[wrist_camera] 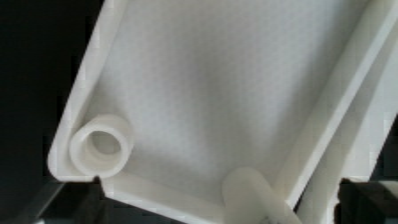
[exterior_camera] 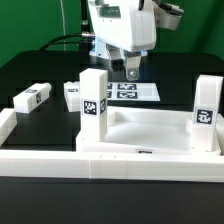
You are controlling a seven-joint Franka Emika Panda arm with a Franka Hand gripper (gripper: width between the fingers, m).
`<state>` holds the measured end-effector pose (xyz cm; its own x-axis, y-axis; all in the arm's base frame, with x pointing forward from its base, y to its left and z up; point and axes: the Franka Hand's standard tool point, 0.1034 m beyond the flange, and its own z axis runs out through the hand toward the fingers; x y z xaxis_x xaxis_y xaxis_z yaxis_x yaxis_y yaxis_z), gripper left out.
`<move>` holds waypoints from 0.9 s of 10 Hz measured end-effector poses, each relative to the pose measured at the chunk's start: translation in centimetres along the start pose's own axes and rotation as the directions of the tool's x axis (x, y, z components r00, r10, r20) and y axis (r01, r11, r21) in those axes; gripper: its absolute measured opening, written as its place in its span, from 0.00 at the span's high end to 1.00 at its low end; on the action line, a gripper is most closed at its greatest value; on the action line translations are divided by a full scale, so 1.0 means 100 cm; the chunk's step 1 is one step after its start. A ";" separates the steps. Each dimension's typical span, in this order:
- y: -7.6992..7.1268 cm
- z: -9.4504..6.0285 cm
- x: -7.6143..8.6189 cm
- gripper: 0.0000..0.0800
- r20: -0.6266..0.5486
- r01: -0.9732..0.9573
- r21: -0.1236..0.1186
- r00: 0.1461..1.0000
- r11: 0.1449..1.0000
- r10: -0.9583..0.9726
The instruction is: Assemble desk
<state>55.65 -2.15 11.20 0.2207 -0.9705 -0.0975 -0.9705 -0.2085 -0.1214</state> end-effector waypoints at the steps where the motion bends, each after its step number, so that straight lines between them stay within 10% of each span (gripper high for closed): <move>1: 0.000 0.001 -0.002 0.19 0.004 -0.071 0.001 0.997 0.997 0.071; 6: 0.026 0.031 -0.024 0.19 0.007 -0.370 -0.065 0.928 0.927 0.371; 9: 0.026 0.031 -0.024 0.19 0.007 -0.369 -0.065 0.929 0.927 0.370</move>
Offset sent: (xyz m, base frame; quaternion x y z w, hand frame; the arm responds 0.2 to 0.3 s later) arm -0.0300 0.0104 -0.0212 -0.0286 0.0166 0.2403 0.9701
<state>52.91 0.03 8.06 -0.1538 -0.9777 -0.1428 -0.9875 0.1571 -0.0121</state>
